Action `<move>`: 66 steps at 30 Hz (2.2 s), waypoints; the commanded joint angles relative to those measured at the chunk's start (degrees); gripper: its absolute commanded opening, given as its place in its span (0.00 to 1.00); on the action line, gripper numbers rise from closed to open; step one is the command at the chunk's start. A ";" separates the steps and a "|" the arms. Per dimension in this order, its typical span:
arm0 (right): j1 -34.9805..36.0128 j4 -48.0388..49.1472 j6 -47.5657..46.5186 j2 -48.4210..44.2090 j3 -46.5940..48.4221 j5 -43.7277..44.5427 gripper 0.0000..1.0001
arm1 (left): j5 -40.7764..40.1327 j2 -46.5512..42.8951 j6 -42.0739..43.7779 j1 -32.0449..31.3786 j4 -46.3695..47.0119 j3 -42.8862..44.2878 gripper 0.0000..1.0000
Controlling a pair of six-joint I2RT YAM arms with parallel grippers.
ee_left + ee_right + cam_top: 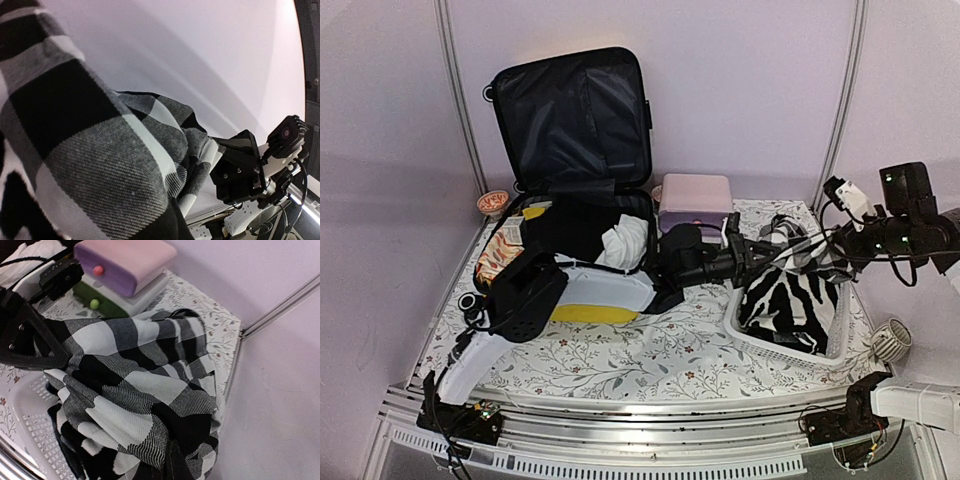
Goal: Open, take out, and arrange the luggage
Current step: Place the clothes in the bin, then adjust the clothes in the bin.
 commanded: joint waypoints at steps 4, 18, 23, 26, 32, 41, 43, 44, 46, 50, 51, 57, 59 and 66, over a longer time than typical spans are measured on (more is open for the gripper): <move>2.58 -10.07 0.98 0.78 -5.40 -12.14 0.01 | 3.82 -16.04 2.05 0.71 1.22 -21.64 0.00; 9.08 -18.54 -3.07 3.55 -12.76 -11.56 0.02 | 5.51 -21.14 3.92 -4.75 -11.65 -33.20 0.00; 9.96 -19.52 -3.39 4.96 -12.86 -11.67 0.15 | 3.19 -23.59 6.24 -5.87 -16.15 -35.67 0.01; 11.07 -17.38 -2.66 5.08 -9.51 -12.46 0.41 | 2.90 -24.29 9.17 -5.96 -19.64 -33.73 0.21; 11.09 -11.70 2.96 6.20 1.07 -7.43 0.62 | -4.42 -29.78 18.88 -5.20 -29.40 -30.87 0.58; 6.58 7.50 22.29 17.42 7.38 -8.42 0.57 | -18.76 -39.91 29.75 -4.96 -46.07 -31.60 0.85; 4.15 12.42 28.07 19.74 6.85 -12.13 0.46 | -21.03 -41.29 31.13 -4.93 -47.71 -32.51 0.86; 3.02 14.77 30.36 20.69 6.14 -13.23 0.39 | -22.17 -41.93 31.85 -4.92 -48.25 -33.07 0.86; 0.57 19.65 35.30 21.54 3.80 -14.80 0.10 | -24.74 -43.50 33.48 -4.72 -49.36 -33.69 0.85; -5.64 33.86 45.03 20.00 -6.55 -27.90 0.01 | -27.36 -47.51 37.47 -3.77 -49.21 -35.43 0.84; -6.20 37.71 46.57 19.51 -9.14 -30.05 0.01 | -27.89 -48.49 38.69 -3.08 -49.55 -35.65 0.84; -10.69 58.64 57.67 20.82 -24.34 -45.17 0.01 | -29.34 -55.72 45.25 2.83 -53.11 -37.40 0.84; -13.12 64.41 61.03 22.42 -29.43 -48.66 0.01 | -29.41 -58.40 46.29 5.80 -54.39 -38.23 0.84; -25.55 76.88 64.35 27.44 -46.66 -46.33 0.01 | -30.42 -67.68 49.46 14.15 -56.07 -44.09 0.85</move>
